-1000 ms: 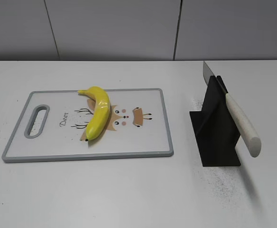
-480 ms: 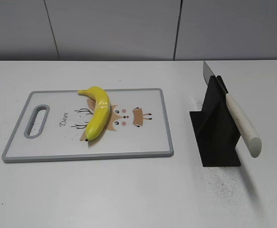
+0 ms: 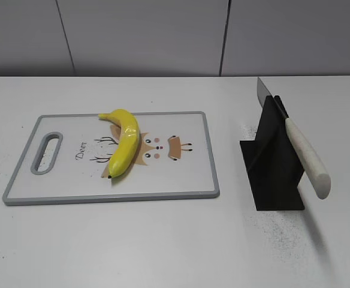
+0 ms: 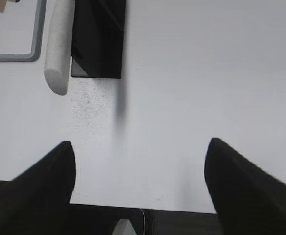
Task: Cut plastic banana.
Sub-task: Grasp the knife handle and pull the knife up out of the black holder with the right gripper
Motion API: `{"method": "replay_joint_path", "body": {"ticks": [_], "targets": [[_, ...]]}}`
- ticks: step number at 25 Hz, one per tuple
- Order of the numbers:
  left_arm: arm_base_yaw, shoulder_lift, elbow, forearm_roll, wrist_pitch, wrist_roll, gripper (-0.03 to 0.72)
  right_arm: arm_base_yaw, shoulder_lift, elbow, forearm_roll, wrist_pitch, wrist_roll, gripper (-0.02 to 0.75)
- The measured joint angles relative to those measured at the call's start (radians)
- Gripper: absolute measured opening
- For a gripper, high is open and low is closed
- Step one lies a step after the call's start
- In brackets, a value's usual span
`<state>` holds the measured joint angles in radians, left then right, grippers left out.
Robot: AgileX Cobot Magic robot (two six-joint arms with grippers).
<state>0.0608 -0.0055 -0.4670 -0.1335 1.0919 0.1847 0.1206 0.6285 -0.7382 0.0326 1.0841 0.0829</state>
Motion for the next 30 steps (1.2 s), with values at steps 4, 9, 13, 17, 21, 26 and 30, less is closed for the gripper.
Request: {"method": "replay_joint_path", "body": {"ticks": [4, 9, 13, 17, 21, 26, 30], "targets": [[0.000, 0.000, 0.000, 0.000, 0.000, 0.000, 0.587, 0.066, 0.079, -0.014, 0.009, -0.006, 0.042, 0.622], [0.000, 0.000, 0.000, 0.000, 0.000, 0.000, 0.587, 0.162, 0.201, -0.049, 0.012, -0.016, 0.077, 0.617], [0.000, 0.000, 0.000, 0.000, 0.000, 0.000, 0.587, 0.196, 0.327, -0.103, 0.019, -0.019, 0.089, 0.610], [0.000, 0.000, 0.000, 0.000, 0.000, 0.000, 0.587, 0.199, 0.443, -0.168, 0.021, -0.019, 0.090, 0.596], [0.000, 0.000, 0.000, 0.000, 0.000, 0.000, 0.587, 0.199, 0.537, -0.219, 0.021, -0.017, 0.085, 0.594], [0.000, 0.000, 0.000, 0.000, 0.000, 0.000, 0.586, 0.201, 0.644, -0.294, 0.026, 0.029, 0.052, 0.593], [0.000, 0.000, 0.000, 0.000, 0.000, 0.000, 0.586, 0.201, 0.709, -0.354, 0.038, 0.048, 0.044, 0.593]]}}
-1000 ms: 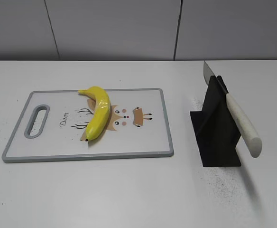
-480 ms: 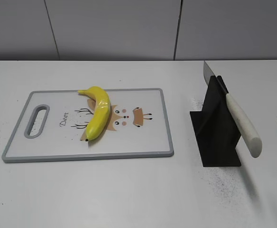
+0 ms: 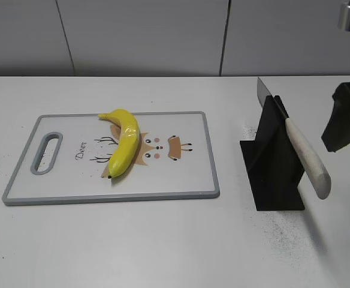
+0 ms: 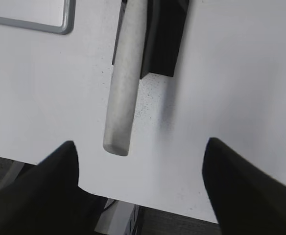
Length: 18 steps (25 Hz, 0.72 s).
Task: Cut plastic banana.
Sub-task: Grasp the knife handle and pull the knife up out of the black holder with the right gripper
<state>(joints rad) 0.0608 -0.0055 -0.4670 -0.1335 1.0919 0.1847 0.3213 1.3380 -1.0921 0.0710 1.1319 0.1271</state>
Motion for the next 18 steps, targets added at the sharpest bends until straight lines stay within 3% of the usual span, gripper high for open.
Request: {"method": "replay_joint_path", "body": {"ticks": [6, 18], "targets": [[0.000, 0.000, 0.000, 0.000, 0.000, 0.000, 0.585, 0.004, 0.109, -0.011, 0.043, 0.016, -0.008, 0.593], [0.000, 0.000, 0.000, 0.000, 0.000, 0.000, 0.584, 0.097, 0.301, -0.011, 0.000, -0.023, 0.085, 0.592]]}}
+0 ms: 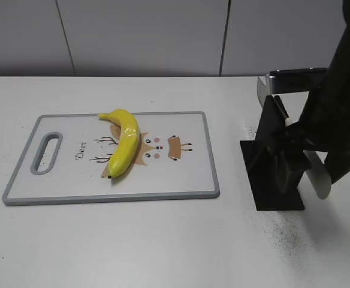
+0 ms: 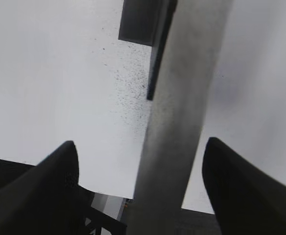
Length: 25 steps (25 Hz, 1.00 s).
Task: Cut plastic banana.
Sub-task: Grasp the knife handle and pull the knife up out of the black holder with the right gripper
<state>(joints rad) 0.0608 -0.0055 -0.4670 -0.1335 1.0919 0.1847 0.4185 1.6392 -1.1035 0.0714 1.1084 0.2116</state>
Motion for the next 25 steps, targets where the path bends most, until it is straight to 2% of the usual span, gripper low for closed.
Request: {"method": "replay_joint_path", "body": {"ticks": [8, 11, 15, 17, 20, 25], "targets": [[0.000, 0.000, 0.000, 0.000, 0.000, 0.000, 0.583, 0.000, 0.053, 0.000, -0.021, 0.003, 0.047, 0.592], [0.000, 0.000, 0.000, 0.000, 0.000, 0.000, 0.576, 0.000, 0.078, -0.001, -0.021, 0.015, 0.051, 0.566], [0.000, 0.000, 0.000, 0.000, 0.000, 0.000, 0.570, 0.000, 0.082, -0.003, -0.022, 0.017, 0.054, 0.467], [0.000, 0.000, 0.000, 0.000, 0.000, 0.000, 0.569, 0.000, 0.082, -0.003, -0.022, 0.018, 0.058, 0.393], [0.000, 0.000, 0.000, 0.000, 0.000, 0.000, 0.569, 0.000, 0.083, -0.003, -0.023, 0.021, 0.068, 0.186], [0.000, 0.000, 0.000, 0.000, 0.000, 0.000, 0.558, -0.001, 0.063, -0.003, -0.037, 0.024, 0.090, 0.172]]}}
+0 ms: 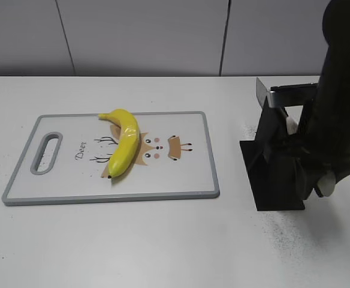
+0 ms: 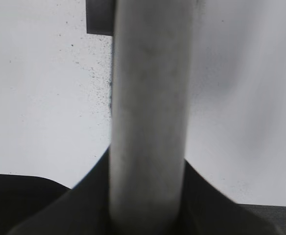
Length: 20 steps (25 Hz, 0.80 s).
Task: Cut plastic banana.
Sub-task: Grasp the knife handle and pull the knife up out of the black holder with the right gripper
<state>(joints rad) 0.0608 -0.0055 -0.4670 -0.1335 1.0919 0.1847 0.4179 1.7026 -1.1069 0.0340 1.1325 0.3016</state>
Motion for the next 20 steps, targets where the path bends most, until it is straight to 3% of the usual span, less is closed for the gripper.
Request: {"method": "replay_joint_path", "body": {"ticks": [20], "targets": [[0.000, 0.000, 0.000, 0.000, 0.000, 0.000, 0.554, 0.001, -0.195, 0.000, -0.040, 0.015, 0.004, 0.171]]}}
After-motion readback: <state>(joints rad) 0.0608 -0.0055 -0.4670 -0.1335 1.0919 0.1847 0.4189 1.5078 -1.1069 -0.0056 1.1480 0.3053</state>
